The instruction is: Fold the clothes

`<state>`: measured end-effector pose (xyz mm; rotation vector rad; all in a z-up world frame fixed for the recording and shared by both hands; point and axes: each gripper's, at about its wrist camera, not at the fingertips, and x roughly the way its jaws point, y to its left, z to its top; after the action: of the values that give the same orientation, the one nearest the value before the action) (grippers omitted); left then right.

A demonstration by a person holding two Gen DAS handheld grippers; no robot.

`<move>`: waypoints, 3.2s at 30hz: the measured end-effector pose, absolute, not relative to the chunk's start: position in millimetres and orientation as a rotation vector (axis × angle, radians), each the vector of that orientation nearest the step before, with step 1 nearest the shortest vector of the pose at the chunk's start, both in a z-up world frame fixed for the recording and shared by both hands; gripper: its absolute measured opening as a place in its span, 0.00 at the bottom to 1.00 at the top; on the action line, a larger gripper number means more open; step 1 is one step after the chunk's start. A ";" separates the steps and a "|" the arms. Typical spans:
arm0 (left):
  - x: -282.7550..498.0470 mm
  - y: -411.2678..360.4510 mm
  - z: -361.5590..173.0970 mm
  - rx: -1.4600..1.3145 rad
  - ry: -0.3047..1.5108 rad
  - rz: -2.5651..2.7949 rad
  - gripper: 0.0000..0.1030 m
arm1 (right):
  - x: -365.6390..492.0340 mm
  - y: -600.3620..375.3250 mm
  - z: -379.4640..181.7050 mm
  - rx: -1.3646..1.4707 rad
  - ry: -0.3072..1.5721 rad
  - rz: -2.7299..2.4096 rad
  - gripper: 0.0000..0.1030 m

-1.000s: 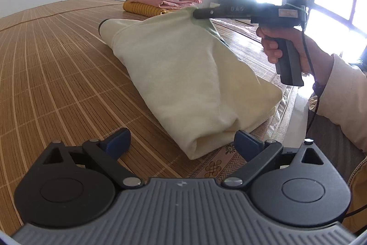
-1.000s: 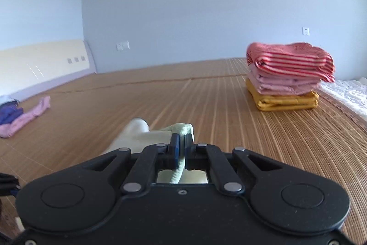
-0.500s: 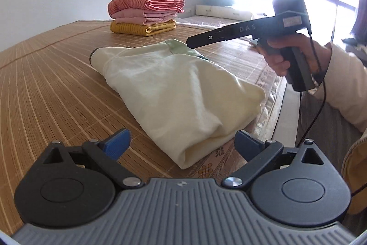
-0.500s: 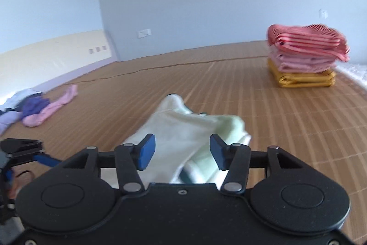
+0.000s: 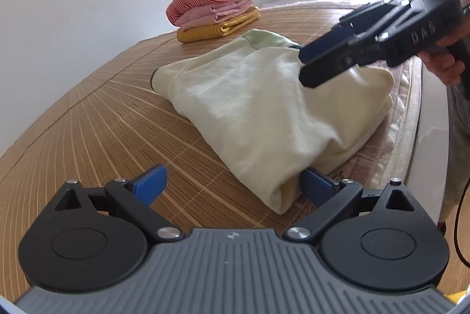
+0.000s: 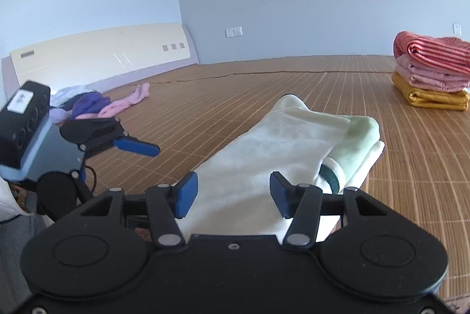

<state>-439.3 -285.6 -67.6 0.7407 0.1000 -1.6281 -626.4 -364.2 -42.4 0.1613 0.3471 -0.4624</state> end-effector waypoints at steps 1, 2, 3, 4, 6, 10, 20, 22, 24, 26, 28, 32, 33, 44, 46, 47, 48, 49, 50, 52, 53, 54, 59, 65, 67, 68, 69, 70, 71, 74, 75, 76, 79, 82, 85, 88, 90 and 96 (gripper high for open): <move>-436.9 -286.6 -66.5 0.727 0.112 -1.614 0.97 | -624.4 -362.4 -44.2 0.133 0.378 -0.473 0.55; -434.5 -287.8 -66.1 0.720 0.121 -1.593 0.97 | -622.6 -360.9 -47.2 0.107 0.411 -0.486 0.55; -432.5 -288.5 -66.5 0.725 0.125 -1.573 0.97 | -622.0 -358.7 -49.7 0.087 0.441 -0.491 0.55; -431.0 -288.5 -67.6 0.742 0.125 -1.556 0.97 | -622.3 -356.2 -52.0 0.061 0.466 -0.492 0.55; -428.2 -287.9 -70.2 0.776 0.123 -1.531 0.97 | -623.3 -350.9 -55.7 0.004 0.507 -0.488 0.55; -418.8 -282.1 -70.4 0.789 0.161 -1.530 0.97 | -624.2 -346.0 -60.4 -0.050 0.524 -0.485 0.55; -414.4 -266.3 -55.0 0.732 0.161 -1.603 0.97 | -643.4 -336.4 -43.2 -0.002 0.377 -0.447 0.57; -421.5 -271.0 -56.5 0.751 0.151 -1.615 0.97 | -630.0 -321.5 -45.2 -0.054 0.380 -0.397 0.54; -428.2 -276.3 -60.6 0.781 0.140 -1.616 0.97 | -614.2 -312.7 -55.1 -0.143 0.465 -0.375 0.49; -432.2 -280.8 -64.2 0.795 0.134 -1.600 0.97 | -608.5 -310.2 -61.2 -0.186 0.526 -0.363 0.41; -431.9 -283.6 -66.1 0.801 0.133 -1.567 0.97 | -614.9 -314.9 -62.4 -0.173 0.555 -0.364 0.38; -415.7 -284.1 -66.5 0.779 0.171 -1.530 0.97 | -627.6 -324.3 -64.7 -0.147 0.613 -0.365 0.33; -411.6 -283.6 -66.8 0.769 0.187 -1.531 0.97 | -633.3 -324.9 -64.7 -0.142 0.616 -0.361 0.32; -401.6 -281.3 -70.0 0.754 0.233 -1.552 0.97 | -645.4 -324.6 -48.8 -0.087 0.613 -0.397 0.11; -401.6 -281.3 -70.8 0.751 0.244 -1.563 0.97 | -647.2 -324.7 -47.7 -0.093 0.622 -0.391 0.10; -401.4 -281.1 -71.2 0.750 0.243 -1.567 0.97 | -647.1 -325.2 -48.8 -0.090 0.624 -0.392 0.10; -400.6 -281.2 -71.4 0.749 0.247 -1.571 0.97 | -644.4 -324.2 -54.0 -0.111 0.656 -0.376 0.10; -399.2 -281.4 -71.5 0.746 0.257 -1.577 0.97 | -641.5 -323.0 -59.6 -0.134 0.691 -0.357 0.10; -397.0 -281.6 -71.5 0.741 0.270 -1.581 0.97 | -642.7 -324.7 -58.4 -0.121 0.687 -0.355 0.10; -392.6 -281.5 -71.1 0.729 0.295 -1.584 0.97 | -646.1 -328.7 -54.7 -0.088 0.672 -0.354 0.11; -392.0 -281.0 -71.0 0.730 0.298 -1.585 0.97 | -649.4 -331.5 -52.3 -0.068 0.658 -0.358 0.11; -391.5 -280.6 -71.1 0.734 0.302 -1.587 0.97 | -652.6 -333.5 -50.6 -0.053 0.657 -0.359 0.11; -385.8 -275.4 -68.0 0.774 0.321 -1.604 0.97 | -666.7 -329.4 -46.6 -0.066 0.655 -0.388 0.25; -386.4 -256.4 -38.4 0.710 0.251 -1.742 0.97 | -703.6 -333.1 -7.0 0.105 0.252 -0.435 0.62; -386.9 -262.7 -29.9 0.598 0.286 -1.776 0.97 | -698.1 -350.4 -5.3 0.209 0.197 -0.534 0.77; -388.8 -268.1 -27.4 0.550 0.298 -1.780 0.97 | -691.9 -361.0 -8.0 0.266 0.197 -0.581 0.77; -392.3 -274.9 -27.0 0.521 0.310 -1.772 0.97 | -685.6 -371.6 -10.7 0.324 0.197 -0.627 0.77; -396.6 -282.5 -28.0 0.503 0.322 -1.759 0.97 | -680.5 -380.2 -17.8 0.375 0.204 -0.655 0.77; -400.9 -290.1 -29.1 0.486 0.333 -1.746 0.97 | -675.6 -388.6 -25.4 0.425 0.211 -0.680 0.77; -415.7 -313.0 -43.2 0.477 0.404 -1.723 0.97 | -667.4 -400.9 -48.9 0.493 0.235 -0.667 0.77; -421.5 -318.5 -50.2 0.497 0.435 -1.728 0.97 | -667.7 -401.1 -54.0 0.490 0.236 -0.663 0.77; -427.9 -321.6 -57.3 0.529 0.454 -1.727 0.97 | -668.8 -402.4 -56.8 0.502 0.235 -0.665 0.78; -448.1 -315.7 -73.9 0.632 0.415 -1.721 0.97 | -679.1 -406.9 -60.5 0.547 0.193 -0.641 0.79; -448.3 -303.1 -68.8 0.616 0.434 -1.732 0.97 | -683.9 -409.2 -62.0 0.569 0.176 -0.627 0.79; -430.1 -300.3 -51.0 0.470 0.479 -1.720 0.97 | -684.8 -411.5 -64.1 0.598 0.160 -0.615 0.79; -401.4 -318.2 -38.7 0.276 0.606 -1.653 0.98 | -686.2 -417.2 -66.9 0.673 0.135 -0.599 0.79; -386.3 -335.9 -40.4 0.194 0.701 -1.604 0.98 | -685.1 -426.1 -71.1 0.734 0.116 -0.601 0.80; -357.9 -383.1 -64.6 0.000 0.988 -1.605 0.97 | -671.8 -469.2 -71.7 0.901 0.139 -0.609 0.80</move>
<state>-357.9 -383.1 -64.6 -0.0003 0.9881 -1.6046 -671.8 -469.2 -71.7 0.9015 0.1393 -0.6087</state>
